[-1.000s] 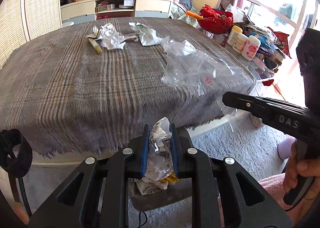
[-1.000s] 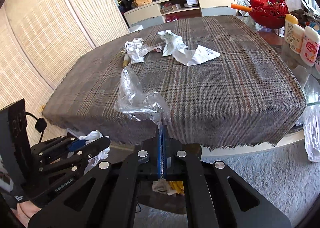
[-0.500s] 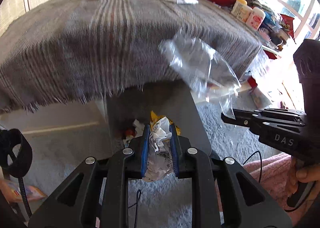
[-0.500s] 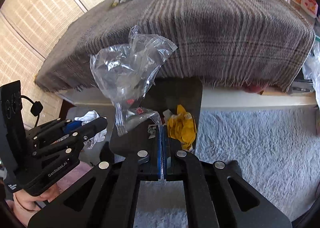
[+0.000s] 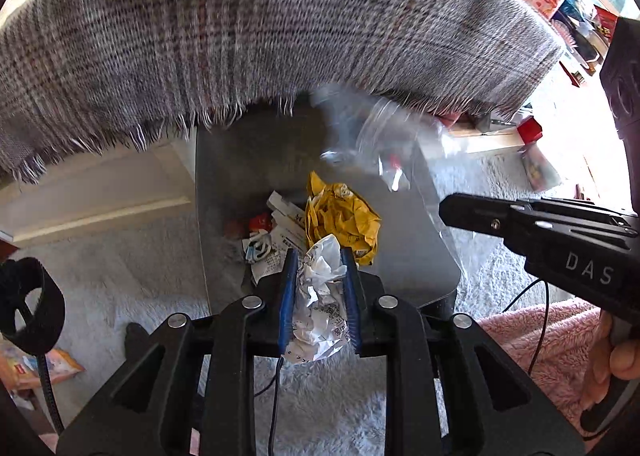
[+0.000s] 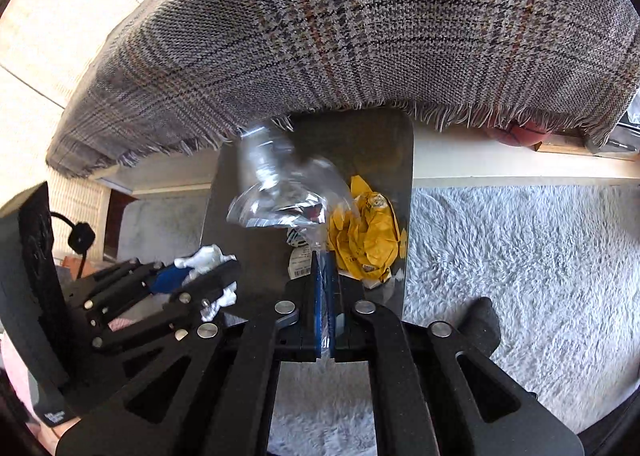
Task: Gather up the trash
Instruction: 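Carry the tissue and plastic bag to the bin and open both tools, then raise both tools back over the remaining wrappers on the table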
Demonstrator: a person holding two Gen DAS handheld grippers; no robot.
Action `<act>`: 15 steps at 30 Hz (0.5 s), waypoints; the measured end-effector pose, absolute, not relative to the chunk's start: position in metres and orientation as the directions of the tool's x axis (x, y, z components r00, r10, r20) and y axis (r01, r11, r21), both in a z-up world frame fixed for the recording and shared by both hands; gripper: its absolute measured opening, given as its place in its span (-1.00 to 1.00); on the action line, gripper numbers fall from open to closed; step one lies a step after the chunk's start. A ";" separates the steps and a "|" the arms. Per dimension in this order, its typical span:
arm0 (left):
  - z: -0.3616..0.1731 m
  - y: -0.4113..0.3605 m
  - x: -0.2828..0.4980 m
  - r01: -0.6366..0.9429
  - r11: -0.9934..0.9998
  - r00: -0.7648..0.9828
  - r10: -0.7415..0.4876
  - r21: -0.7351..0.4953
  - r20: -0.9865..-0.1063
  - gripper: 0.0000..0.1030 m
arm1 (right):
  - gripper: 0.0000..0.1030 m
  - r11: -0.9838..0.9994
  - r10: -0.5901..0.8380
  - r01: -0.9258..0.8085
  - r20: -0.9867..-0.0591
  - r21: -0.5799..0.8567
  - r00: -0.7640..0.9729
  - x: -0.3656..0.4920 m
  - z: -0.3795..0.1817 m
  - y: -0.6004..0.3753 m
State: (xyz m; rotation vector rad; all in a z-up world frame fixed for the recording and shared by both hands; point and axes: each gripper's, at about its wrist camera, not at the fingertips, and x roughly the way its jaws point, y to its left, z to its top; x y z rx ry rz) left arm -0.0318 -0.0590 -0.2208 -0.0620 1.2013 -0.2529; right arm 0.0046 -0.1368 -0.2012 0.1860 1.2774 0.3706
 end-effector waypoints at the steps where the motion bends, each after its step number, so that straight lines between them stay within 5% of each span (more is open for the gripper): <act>1: -0.222 -0.060 -0.031 0.160 0.970 0.332 -0.229 -0.185 -0.915 -0.54 | -0.88 0.927 0.369 -0.166 -0.897 0.336 0.242 0.006 -0.202 -0.136; 8: -0.221 -0.058 -0.028 0.149 0.973 0.338 -0.215 -0.174 -0.916 -0.23 | -0.83 0.939 0.343 -0.138 -0.902 0.316 0.263 0.013 -0.202 -0.137; 9: -0.221 -0.057 -0.028 0.146 0.974 0.340 -0.214 -0.173 -0.916 -0.19 | -0.73 0.939 0.341 -0.134 -0.902 0.315 0.267 0.013 -0.201 -0.138; 12: -0.218 -0.057 -0.027 0.142 0.976 0.346 -0.206 -0.166 -0.916 -0.13 | 0.19 0.943 0.333 -0.132 -0.898 0.307 0.287 0.015 -0.198 -0.139; 15: -0.216 -0.058 -0.027 0.141 0.977 0.352 -0.201 -0.161 -0.914 0.00 | 0.30 0.947 0.319 -0.136 -0.895 0.290 0.312 0.015 -0.193 -0.139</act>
